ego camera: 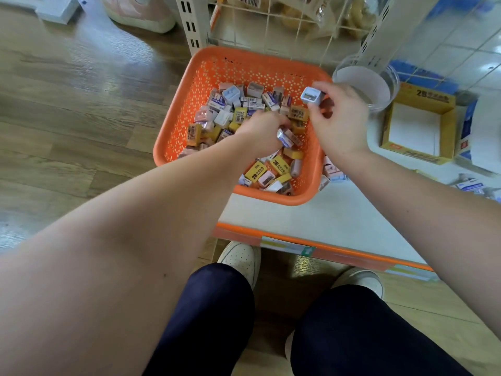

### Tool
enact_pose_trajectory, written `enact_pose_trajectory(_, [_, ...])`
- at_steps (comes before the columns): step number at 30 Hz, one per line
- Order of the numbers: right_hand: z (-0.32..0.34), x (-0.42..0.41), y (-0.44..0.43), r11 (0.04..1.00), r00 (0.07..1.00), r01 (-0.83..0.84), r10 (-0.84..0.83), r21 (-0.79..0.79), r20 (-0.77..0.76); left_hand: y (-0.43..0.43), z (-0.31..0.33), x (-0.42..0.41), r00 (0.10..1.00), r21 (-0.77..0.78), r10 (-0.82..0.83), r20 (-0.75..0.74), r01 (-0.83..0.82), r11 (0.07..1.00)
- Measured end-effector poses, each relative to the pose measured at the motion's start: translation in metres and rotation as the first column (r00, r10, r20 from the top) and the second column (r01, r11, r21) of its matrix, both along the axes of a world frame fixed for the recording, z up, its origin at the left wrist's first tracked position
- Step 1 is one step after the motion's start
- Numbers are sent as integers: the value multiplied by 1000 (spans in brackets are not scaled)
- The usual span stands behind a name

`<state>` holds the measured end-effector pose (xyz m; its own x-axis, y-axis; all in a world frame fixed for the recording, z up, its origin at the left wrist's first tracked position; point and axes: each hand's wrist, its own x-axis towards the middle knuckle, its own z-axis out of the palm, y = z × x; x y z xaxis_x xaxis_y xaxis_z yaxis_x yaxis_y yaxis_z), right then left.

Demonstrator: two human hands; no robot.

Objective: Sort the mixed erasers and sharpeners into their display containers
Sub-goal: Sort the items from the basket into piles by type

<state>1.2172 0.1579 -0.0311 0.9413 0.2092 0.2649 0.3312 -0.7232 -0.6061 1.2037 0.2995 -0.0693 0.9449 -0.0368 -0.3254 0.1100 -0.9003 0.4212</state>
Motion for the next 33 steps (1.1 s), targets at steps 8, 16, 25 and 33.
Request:
enact_pose_trajectory(8, [-3,0,-4,999,998,9,-7,31,-57,0,7,-6,995,-63,102,11,-102,993])
enact_pose_trajectory(16, [-3,0,-6,997,993,38,-30,68,-116,-9,-1,0,993,45,113,-17,-112,993])
enact_pose_trajectory(25, [-3,1,-9,997,987,28,-15,76,-158,-9,-2,15,984,158,44,-172,-16,987])
enact_pose_trajectory(33, [4,6,-20,991,985,9,15,136,-172,7,18,-8,975,-220,184,122,-154,963])
